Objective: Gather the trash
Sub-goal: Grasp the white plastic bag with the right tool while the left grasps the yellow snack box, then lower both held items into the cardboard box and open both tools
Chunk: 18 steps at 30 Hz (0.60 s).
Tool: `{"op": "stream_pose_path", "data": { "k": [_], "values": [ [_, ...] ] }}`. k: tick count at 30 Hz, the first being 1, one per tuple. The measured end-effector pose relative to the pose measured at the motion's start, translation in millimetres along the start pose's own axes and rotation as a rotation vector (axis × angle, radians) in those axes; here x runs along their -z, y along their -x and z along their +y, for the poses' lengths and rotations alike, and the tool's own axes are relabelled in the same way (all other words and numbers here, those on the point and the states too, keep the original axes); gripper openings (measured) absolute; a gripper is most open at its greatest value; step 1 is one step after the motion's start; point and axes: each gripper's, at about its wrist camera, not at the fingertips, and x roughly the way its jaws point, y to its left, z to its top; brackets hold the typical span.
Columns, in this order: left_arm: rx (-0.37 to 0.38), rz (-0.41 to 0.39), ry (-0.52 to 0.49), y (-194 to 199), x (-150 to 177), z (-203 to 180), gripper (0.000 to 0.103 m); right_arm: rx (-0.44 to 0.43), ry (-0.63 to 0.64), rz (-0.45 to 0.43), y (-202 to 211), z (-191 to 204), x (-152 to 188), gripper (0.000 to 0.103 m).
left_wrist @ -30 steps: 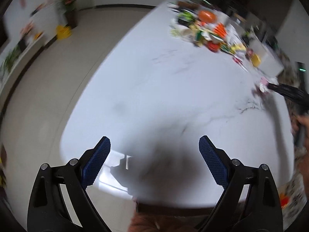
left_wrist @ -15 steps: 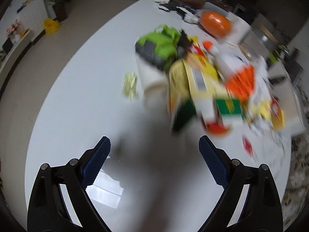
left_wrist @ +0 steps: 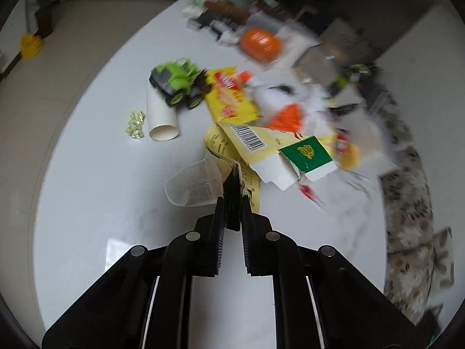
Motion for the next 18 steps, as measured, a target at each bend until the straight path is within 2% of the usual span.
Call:
{"op": "stream_pose_path", "data": {
  "k": [3,8,10,13,18],
  "values": [
    [0.067,-0.028,-0.091,51,37,-10,0.011,-0.009,0.031,0.0,5,13,-2,0.017],
    [0.15,0.001,-0.164,113,107,-15,0.011,-0.029,0.101,0.016,21,39,4,0.017],
    [0.167,0.04,-0.178,131,139,-12,0.011,-0.032,0.151,0.035,32,54,13,0.017],
    [0.177,0.146,-0.25,152,201,-12,0.011,-0.046,0.198,0.077,47,69,31,0.017],
    [0.196,0.303,-0.321,159,285,-12,0.011,-0.062,0.224,0.198,60,84,81,0.017]
  ]
}}
